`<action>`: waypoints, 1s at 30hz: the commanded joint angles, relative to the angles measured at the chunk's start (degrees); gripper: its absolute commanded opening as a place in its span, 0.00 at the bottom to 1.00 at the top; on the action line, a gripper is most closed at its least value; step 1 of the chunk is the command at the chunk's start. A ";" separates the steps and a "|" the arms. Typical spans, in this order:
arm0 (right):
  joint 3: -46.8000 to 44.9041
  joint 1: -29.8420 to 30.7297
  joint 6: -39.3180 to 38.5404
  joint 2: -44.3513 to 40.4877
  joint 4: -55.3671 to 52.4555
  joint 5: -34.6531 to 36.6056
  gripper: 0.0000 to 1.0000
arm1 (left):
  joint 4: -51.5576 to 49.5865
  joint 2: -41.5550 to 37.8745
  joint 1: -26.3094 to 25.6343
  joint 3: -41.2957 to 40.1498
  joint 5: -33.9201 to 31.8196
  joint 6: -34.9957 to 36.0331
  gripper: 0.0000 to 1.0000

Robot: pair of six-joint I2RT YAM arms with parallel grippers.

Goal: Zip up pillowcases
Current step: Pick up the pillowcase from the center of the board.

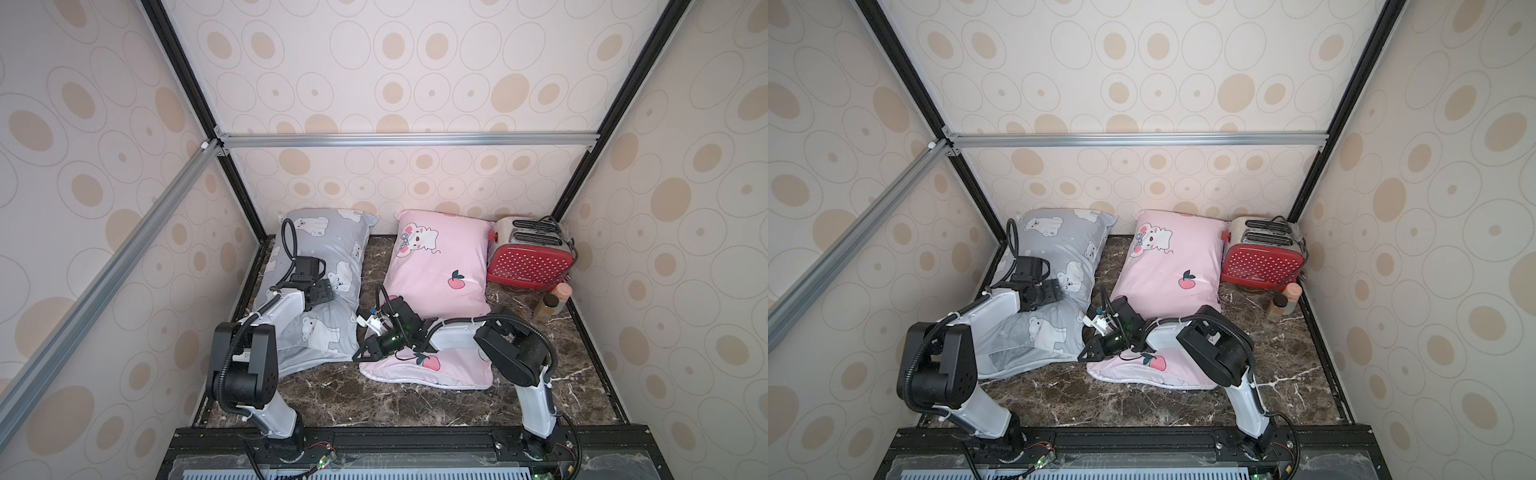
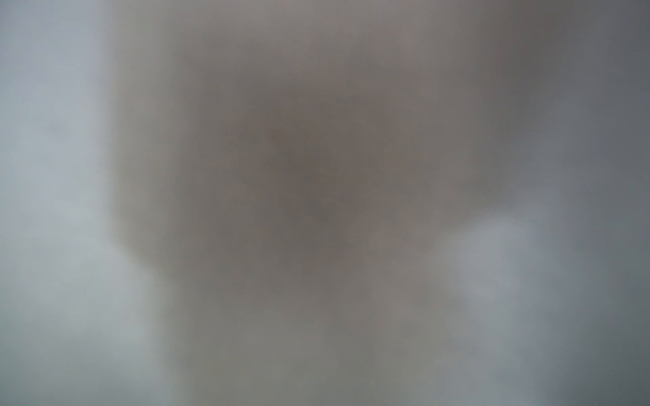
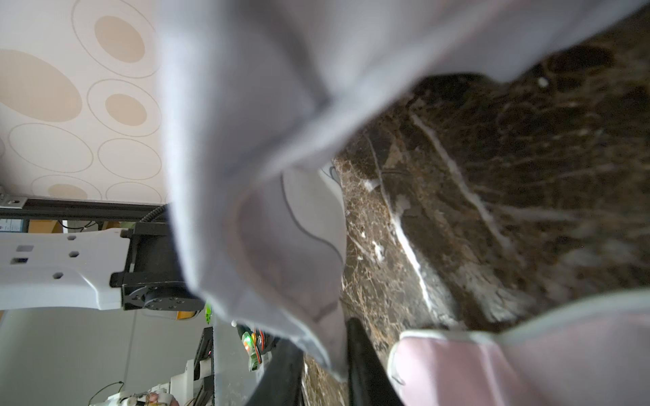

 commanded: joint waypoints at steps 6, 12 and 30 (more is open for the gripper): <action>-0.94 -0.91 0.54 -2.02 -0.19 1.72 0.08 | 4.96 0.28 0.16 2.13 4.27 0.00 0.97; 1.20 -1.27 -2.93 -5.04 -12.11 7.85 0.00 | -10.87 -10.45 -3.33 9.44 -7.14 6.88 0.99; 8.77 -7.48 -12.89 -16.17 -48.55 6.66 0.00 | -32.63 -41.30 -32.57 -7.55 7.23 -15.63 0.36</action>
